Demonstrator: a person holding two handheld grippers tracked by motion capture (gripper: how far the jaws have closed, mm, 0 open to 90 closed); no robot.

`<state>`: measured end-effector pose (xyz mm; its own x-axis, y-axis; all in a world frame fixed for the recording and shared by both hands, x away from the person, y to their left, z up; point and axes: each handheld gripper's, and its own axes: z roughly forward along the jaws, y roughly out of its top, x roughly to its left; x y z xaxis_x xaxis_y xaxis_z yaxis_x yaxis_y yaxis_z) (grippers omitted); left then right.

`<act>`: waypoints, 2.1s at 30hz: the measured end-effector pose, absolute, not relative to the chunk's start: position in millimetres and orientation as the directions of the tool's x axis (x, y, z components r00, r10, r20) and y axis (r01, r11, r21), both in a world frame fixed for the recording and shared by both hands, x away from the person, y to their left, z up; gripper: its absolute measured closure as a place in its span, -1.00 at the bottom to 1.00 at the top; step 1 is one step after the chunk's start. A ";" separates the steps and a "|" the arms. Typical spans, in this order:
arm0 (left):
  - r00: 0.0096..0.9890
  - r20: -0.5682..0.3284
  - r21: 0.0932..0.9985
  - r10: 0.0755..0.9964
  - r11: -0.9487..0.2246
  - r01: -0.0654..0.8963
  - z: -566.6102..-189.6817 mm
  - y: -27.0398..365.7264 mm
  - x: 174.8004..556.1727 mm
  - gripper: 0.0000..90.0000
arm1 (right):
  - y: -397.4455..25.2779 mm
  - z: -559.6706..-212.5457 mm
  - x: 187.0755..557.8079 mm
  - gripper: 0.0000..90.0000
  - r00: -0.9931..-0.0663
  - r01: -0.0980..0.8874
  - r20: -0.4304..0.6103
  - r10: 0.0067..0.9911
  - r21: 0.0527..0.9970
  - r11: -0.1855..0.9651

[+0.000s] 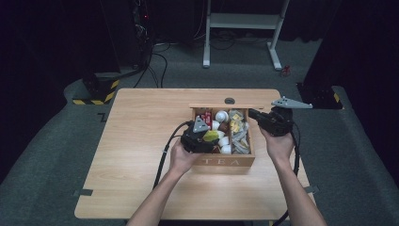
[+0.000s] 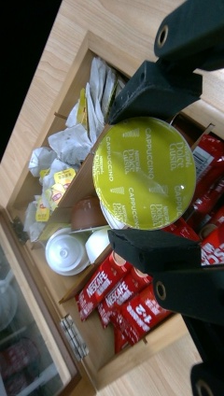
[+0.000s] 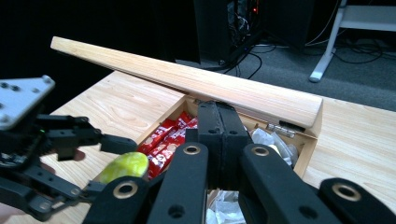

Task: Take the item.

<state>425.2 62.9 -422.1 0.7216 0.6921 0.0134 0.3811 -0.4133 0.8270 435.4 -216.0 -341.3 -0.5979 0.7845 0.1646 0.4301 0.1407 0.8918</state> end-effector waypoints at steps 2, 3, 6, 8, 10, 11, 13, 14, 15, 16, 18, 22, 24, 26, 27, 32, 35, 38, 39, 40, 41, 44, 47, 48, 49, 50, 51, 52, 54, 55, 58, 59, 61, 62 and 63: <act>0.721 0.013 0.830 0.693 -0.409 0.379 -420.2 66.8 422.6 -0.13 | -216.2 -341.7 435.4 1.00 -0.600 0.428 0.163 0.783 0.892 0.142; 0.720 0.020 0.830 0.694 -0.413 0.375 -419.5 68.9 421.6 -0.12 | -216.1 -341.7 435.5 1.00 -0.598 0.431 0.164 0.784 0.891 0.143; 0.713 0.026 0.831 0.701 -0.412 0.374 -417.6 75.4 419.3 -0.12 | -215.6 -341.9 435.9 1.00 -0.597 0.430 0.167 0.784 0.893 0.137; 0.711 0.025 0.834 0.703 -0.407 0.373 -415.6 80.1 418.1 -0.12 | -214.8 -341.8 435.9 1.00 -0.597 0.430 0.163 0.785 0.892 0.142; 0.706 0.021 0.839 0.708 -0.396 0.372 -413.9 84.4 416.4 -0.12 | -214.4 -342.0 435.5 1.00 -0.599 0.428 0.162 0.785 0.892 0.143; 0.705 0.023 0.840 0.709 -0.397 0.371 -412.8 86.6 415.6 -0.12 | -214.4 -342.0 435.6 1.00 -0.599 0.428 0.162 0.784 0.892 0.143; 0.701 0.033 0.840 0.712 -0.400 0.366 -410.8 90.5 413.8 -0.12 | -214.4 -341.8 435.6 1.00 -0.599 0.427 0.164 0.784 0.893 0.139; 0.699 0.030 0.843 0.715 -0.394 0.367 -410.2 92.6 413.0 -0.12 | -214.6 -342.0 435.7 1.00 -0.599 0.427 0.165 0.783 0.894 0.139; 0.697 0.027 0.843 0.716 -0.391 0.369 -409.7 94.6 412.3 -0.12 | -214.7 -342.2 435.9 1.00 -0.600 0.427 0.167 0.782 0.894 0.137; 0.694 0.031 0.844 0.719 -0.391 0.368 -409.2 96.6 411.7 -0.12 | -214.6 -342.2 435.9 1.00 -0.600 0.428 0.164 0.783 0.893 0.140; 0.691 0.034 0.843 0.722 -0.393 0.368 -408.8 100.9 410.0 -0.12 | -214.2 -342.0 435.2 1.00 -0.597 0.431 0.162 0.785 0.891 0.144; 0.676 0.030 0.847 0.736 -0.378 0.374 -408.0 111.7 407.1 -0.12 | -214.3 -342.4 435.0 1.00 -0.598 0.428 0.160 0.785 0.892 0.144; 0.666 0.020 0.850 0.746 -0.364 0.382 -407.1 118.2 405.9 -0.12 | -214.2 -342.6 435.2 1.00 -0.599 0.429 0.163 0.784 0.892 0.142; 0.655 0.019 0.853 0.755 -0.354 0.383 -405.9 124.7 404.2 -0.12 | -213.7 -342.2 434.8 1.00 -0.599 0.427 0.159 0.785 0.892 0.145; 0.650 0.010 0.856 0.760 -0.343 0.387 -405.1 128.1 403.4 -0.12 | -213.7 -342.2 434.7 1.00 -0.599 0.428 0.159 0.785 0.892 0.146; 0.625 -0.004 0.857 0.781 -0.319 0.404 -402.7 143.1 399.7 -0.12 | -212.2 -342.0 433.8 1.00 -0.600 0.428 0.162 0.783 0.893 0.143; 0.608 0.007 0.854 0.794 -0.321 0.409 -404.1 153.6 395.6 -0.12 | -211.4 -342.3 432.6 1.00 -0.600 0.431 0.156 0.784 0.890 0.152; 0.584 -0.009 0.855 0.812 -0.296 0.425 -407.0 167.2 393.8 -0.12 | -211.2 -342.6 432.9 1.00 -0.599 0.431 0.159 0.785 0.890 0.149; 0.573 -0.015 0.856 0.819 -0.285 0.431 -407.7 171.4 394.2 -0.12 | -210.7 -342.7 433.2 1.00 -0.600 0.432 0.157 0.784 0.889 0.152; 0.567 -0.019 0.859 0.824 -0.277 0.431 -408.2 175.3 394.5 -0.12 | -210.3 -342.7 433.6 1.00 -0.599 0.434 0.157 0.785 0.888 0.154; 0.560 -0.021 0.863 0.828 -0.268 0.428 -409.0 178.0 394.6 -0.12 | -209.7 -342.7 433.8 1.00 -0.598 0.438 0.156 0.786 0.885 0.157; 0.536 -0.012 0.862 0.844 -0.263 0.433 -413.2 186.8 392.7 -0.12 | -207.0 -344.1 433.0 1.00 -0.600 0.434 0.142 0.787 0.884 0.172; 0.512 -0.028 0.859 0.859 -0.241 0.451 -418.8 199.2 390.3 -0.12 | -206.8 -347.9 433.4 1.00 -0.600 0.442 0.149 0.786 0.880 0.171; 0.506 -0.029 0.857 0.862 -0.239 0.457 -420.4 203.1 390.0 -0.12 | -207.0 -348.4 433.4 1.00 -0.600 0.444 0.152 0.785 0.880 0.168; 0.498 -0.030 0.854 0.867 -0.237 0.464 -421.9 206.3 389.4 -0.12 | -207.0 -348.4 433.2 1.00 -0.599 0.444 0.153 0.786 0.880 0.167; 0.491 -0.028 0.853 0.871 -0.236 0.466 -423.0 208.9 388.6 -0.12 | -206.6 -348.0 432.9 1.00 -0.598 0.443 0.150 0.787 0.881 0.168; 0.486 -0.022 0.852 0.874 -0.238 0.467 -424.3 211.2 387.7 -0.12 | -206.6 -347.4 432.4 1.00 -0.600 0.438 0.147 0.786 0.883 0.169; 0.481 -0.024 0.850 0.877 -0.235 0.471 -426.0 212.8 386.7 -0.12 | -206.6 -346.8 431.9 1.00 -0.599 0.438 0.147 0.787 0.883 0.168; 0.475 -0.021 0.845 0.880 -0.238 0.479 -430.9 214.9 385.7 -0.12 | -206.7 -346.2 432.3 1.00 -0.602 0.436 0.145 0.785 0.883 0.172; 0.469 -0.018 0.841 0.883 -0.240 0.485 -434.0 215.0 385.3 -0.12 | -206.8 -346.0 432.2 1.00 -0.602 0.437 0.145 0.785 0.883 0.172; 0.457 -0.008 0.835 0.889 -0.245 0.493 -443.5 216.3 384.1 -0.12 | -206.9 -346.0 431.6 1.00 -0.603 0.438 0.144 0.785 0.882 0.175; 0.450 -0.006 0.838 0.893 -0.240 0.489 -446.4 216.5 383.3 -0.12 | -206.9 -345.6 431.6 1.00 -0.604 0.438 0.141 0.785 0.881 0.179; 0.444 -0.015 0.842 0.896 -0.228 0.489 -453.1 216.6 382.5 -0.12 | -206.8 -344.9 431.4 1.00 -0.602 0.439 0.138 0.787 0.880 0.181; 0.441 -0.013 0.838 0.898 -0.231 0.495 -456.9 215.6 382.8 -0.12 | -206.8 -344.7 431.6 1.00 -0.603 0.438 0.135 0.786 0.880 0.184; 0.443 -0.002 0.830 0.896 -0.246 0.501 -460.5 214.8 383.5 -0.12 | -206.6 -344.4 431.5 1.00 -0.602 0.440 0.135 0.787 0.879 0.186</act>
<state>383.5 214.8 -460.5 0.4434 0.8963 -0.0016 0.5009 -0.2463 0.8297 431.5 -206.6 -344.4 -0.6021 0.7869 0.1351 0.4398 0.1856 0.8787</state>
